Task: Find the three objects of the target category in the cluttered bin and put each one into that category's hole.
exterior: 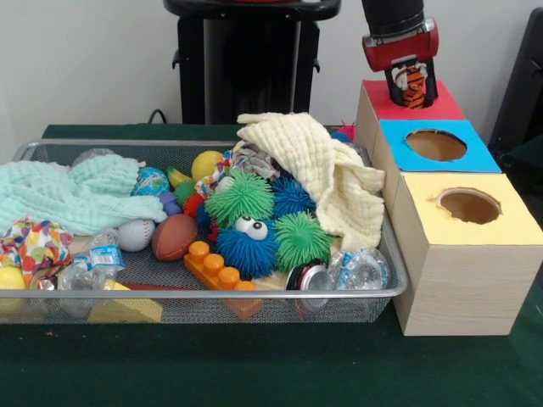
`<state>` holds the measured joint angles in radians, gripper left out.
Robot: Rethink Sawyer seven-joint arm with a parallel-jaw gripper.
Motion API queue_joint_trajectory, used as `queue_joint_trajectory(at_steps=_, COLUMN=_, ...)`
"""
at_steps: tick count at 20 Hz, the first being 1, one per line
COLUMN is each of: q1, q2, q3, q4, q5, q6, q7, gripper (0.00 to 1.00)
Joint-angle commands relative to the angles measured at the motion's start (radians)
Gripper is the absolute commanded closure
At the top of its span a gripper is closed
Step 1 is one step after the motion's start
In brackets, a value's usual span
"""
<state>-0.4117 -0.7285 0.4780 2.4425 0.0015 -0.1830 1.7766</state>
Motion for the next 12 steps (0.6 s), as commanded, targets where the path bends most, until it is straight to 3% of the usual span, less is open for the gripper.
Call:
queue_joint_trajectory(at_steps=1, q1=-0.018, q2=-0.031, q3=-0.008, q4=-0.090, q5=0.088, q6=0.111, q7=0.208, gripper=0.00)
queue_joint_trajectory(at_steps=12, q1=-0.060, q2=-0.134, q3=0.074, q4=-0.086, q5=0.140, q6=0.229, q7=0.220, gripper=0.00)
